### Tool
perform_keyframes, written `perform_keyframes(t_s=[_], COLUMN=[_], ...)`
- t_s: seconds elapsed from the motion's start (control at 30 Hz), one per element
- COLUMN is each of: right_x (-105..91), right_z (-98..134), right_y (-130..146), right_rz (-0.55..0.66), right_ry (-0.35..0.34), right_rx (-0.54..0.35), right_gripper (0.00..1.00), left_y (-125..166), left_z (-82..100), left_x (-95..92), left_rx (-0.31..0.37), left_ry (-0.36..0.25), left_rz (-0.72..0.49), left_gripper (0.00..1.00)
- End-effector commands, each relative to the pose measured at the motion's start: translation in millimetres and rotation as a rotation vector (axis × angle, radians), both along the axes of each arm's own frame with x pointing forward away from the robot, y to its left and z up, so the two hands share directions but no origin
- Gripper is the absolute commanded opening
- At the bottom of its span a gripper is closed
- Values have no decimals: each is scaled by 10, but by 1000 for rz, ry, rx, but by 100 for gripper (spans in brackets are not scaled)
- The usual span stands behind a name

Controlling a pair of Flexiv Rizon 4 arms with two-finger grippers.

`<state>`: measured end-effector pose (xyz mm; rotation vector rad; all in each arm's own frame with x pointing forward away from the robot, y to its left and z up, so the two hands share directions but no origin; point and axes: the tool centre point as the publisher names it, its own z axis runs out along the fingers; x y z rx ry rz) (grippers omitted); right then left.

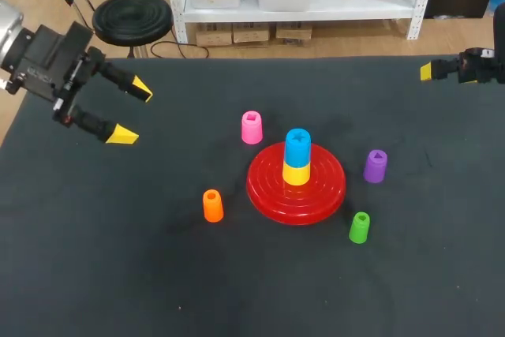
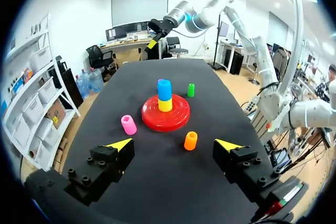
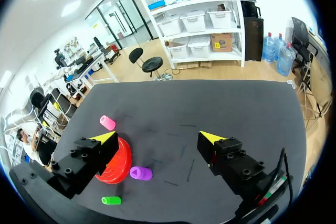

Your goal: Pick up and stack the cylinders on the red base in this order: pink,purple,orange,green

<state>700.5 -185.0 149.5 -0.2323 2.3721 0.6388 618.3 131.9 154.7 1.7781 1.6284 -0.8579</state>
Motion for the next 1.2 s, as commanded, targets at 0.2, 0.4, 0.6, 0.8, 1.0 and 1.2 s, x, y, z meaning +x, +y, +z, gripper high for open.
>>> perform_keyframes(t_s=[0.2, 0.4, 0.6, 0.8, 1.0, 1.2], right_x=[-2, -2, -2, -2, -2, 18], right_z=[2, 2, 2, 2, 2, 50], right_y=[0, 0, 0, 0, 0, -17], right_rz=[-1, -1, -1, -1, -1, 7], right_ry=[0, 0, 0, 0, 0, -18], right_rx=[-1, -1, -1, -1, -1, -102], right_gripper=[100, 100, 100, 100, 100, 100], left_y=[-31, -18, -29, -40, -40, -40], left_z=[-24, -28, -22, -25, -22, -22], left_x=[-62, -20, -3, 11, 13, 13], left_rx=[28, 10, 7, 4, 3, 3], left_ry=[-49, -44, -45, -50, -74, -74], left_rz=[-41, -24, -23, -12, 1, 1], left_gripper=[100, 100, 100, 100, 100, 100])
